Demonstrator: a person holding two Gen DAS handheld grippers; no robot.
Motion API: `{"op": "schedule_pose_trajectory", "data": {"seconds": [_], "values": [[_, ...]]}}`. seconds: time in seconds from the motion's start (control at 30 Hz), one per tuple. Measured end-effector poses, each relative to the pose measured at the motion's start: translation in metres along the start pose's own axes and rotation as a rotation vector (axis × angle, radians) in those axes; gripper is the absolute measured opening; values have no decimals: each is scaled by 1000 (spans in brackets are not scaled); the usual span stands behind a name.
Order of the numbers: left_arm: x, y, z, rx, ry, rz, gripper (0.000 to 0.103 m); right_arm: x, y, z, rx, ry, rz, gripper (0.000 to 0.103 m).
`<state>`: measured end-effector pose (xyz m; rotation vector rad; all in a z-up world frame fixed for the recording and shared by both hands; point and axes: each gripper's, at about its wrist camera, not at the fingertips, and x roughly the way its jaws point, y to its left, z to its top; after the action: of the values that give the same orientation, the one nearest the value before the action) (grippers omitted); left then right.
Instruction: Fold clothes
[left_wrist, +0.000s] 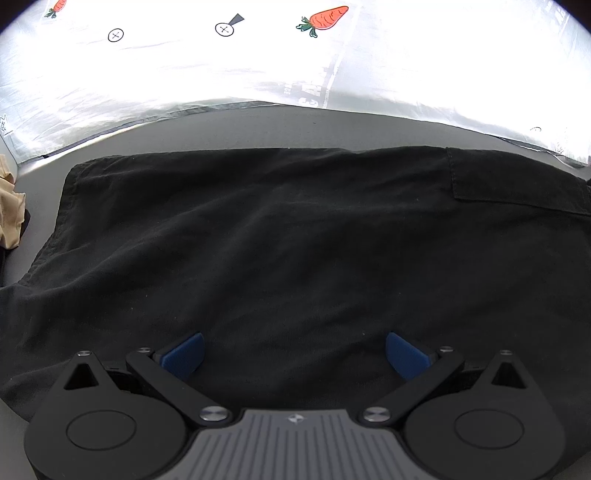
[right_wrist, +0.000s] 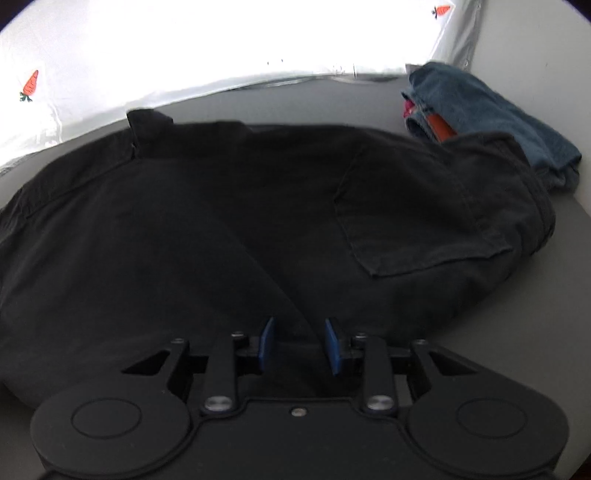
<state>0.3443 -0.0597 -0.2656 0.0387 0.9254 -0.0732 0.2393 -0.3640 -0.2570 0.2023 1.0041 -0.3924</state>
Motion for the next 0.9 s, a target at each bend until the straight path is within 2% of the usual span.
{"op": "schedule_pose_trajectory", "data": {"seconds": [0.1, 0.17, 0.27, 0.33, 0.37, 0.43, 0.47, 0.53, 0.6, 0.7, 0.77, 0.8, 0.87, 0.9], "values": [[-5, 12, -1, -15, 31, -22, 103, -2, 8, -2, -55, -6, -28, 38], [-12, 28, -4, -54, 19, 2, 103, -4, 11, 0, -58, 13, -42, 39], [-17, 65, -10, -82, -19, 136, 103, -16, 18, -5, -77, 13, -64, 40], [-9, 99, -13, -92, -6, 266, 103, -23, 24, -9, -99, 10, -68, 40], [-7, 118, -16, -116, -17, 294, 103, -25, 28, -10, -113, 8, -73, 40], [-5, 165, -19, -212, -13, 299, 103, -30, 38, -13, -154, 0, -94, 41], [-6, 183, -18, -239, -16, 262, 103, -32, 43, -13, -172, -5, -103, 41], [-9, 196, -12, -231, -21, 279, 103, -40, 52, -11, -168, -21, -99, 41], [-13, 205, -5, -222, -27, 315, 103, -53, 62, -6, -142, -65, -39, 33], [-23, 214, 4, -314, -87, 205, 103, -76, 99, 0, -140, -190, 45, 33], [-22, 212, 11, -352, -107, 117, 103, -80, 144, 2, -210, -231, 105, 28], [-21, 208, 15, -354, -115, 79, 102, -76, 167, 2, -239, -219, 142, 18], [-13, 189, 25, -266, -133, 38, 102, -62, 209, 2, -267, -166, 228, 3], [-8, 181, 30, -211, -138, 20, 102, -52, 230, 0, -283, -131, 264, 1]]}}
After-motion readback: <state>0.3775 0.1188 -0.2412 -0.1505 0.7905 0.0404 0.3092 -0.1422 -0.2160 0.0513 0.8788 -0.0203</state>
